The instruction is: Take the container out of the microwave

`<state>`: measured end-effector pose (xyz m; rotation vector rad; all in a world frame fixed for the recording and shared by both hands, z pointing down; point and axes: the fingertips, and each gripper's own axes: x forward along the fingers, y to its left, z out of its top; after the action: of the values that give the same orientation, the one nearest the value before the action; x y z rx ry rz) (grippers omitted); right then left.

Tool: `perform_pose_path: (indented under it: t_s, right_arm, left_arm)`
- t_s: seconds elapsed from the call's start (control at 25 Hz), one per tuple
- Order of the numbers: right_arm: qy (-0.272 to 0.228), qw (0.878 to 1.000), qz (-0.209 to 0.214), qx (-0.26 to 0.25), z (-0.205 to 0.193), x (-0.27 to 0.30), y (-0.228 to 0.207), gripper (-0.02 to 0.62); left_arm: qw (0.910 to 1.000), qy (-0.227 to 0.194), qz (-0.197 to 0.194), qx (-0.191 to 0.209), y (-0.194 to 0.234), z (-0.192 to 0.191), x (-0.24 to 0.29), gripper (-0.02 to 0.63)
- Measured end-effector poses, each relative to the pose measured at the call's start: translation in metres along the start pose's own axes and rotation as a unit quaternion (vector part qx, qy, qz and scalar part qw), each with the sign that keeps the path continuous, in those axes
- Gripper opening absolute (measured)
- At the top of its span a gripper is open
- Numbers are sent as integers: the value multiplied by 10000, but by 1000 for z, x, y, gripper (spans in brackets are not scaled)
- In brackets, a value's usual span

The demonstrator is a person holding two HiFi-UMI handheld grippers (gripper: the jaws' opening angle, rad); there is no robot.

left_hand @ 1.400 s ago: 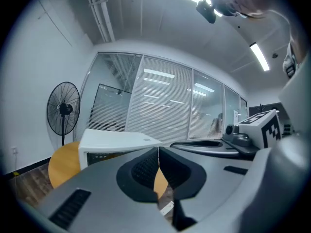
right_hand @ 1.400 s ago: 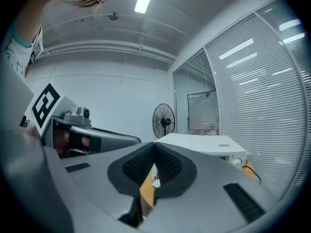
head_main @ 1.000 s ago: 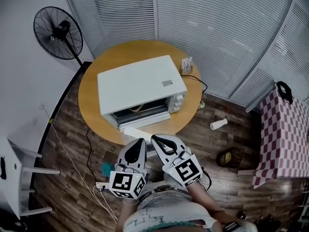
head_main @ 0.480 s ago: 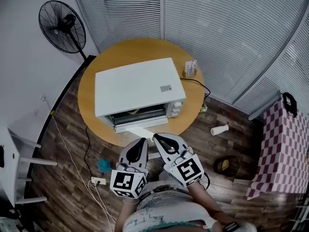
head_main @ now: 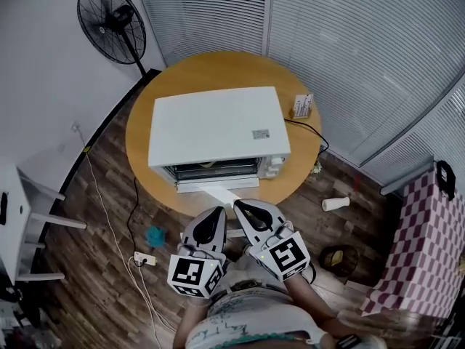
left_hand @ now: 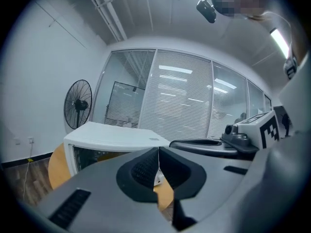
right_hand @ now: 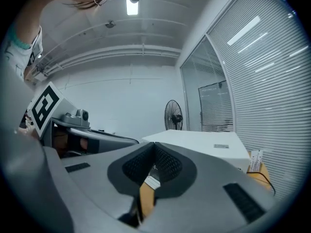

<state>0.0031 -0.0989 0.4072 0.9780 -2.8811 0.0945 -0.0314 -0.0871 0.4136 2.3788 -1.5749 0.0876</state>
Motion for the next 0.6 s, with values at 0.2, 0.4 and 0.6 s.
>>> perform_pose_path:
  t_s: [0.2,0.4,0.6]
  right_arm:
    - [68,9999,141,18,-4,9,3,-8]
    - [113,9998,176,-36,0,25,2,-8]
    - [-7,9999,45,-106,9,45,-3,-8]
  left_arm:
    - [9998,33,152,-99,11,-4,-3,15]
    - [9997,-2,218,-142,28,1,0,15]
    - [9999,-36,83,-55,47,14,8,15]
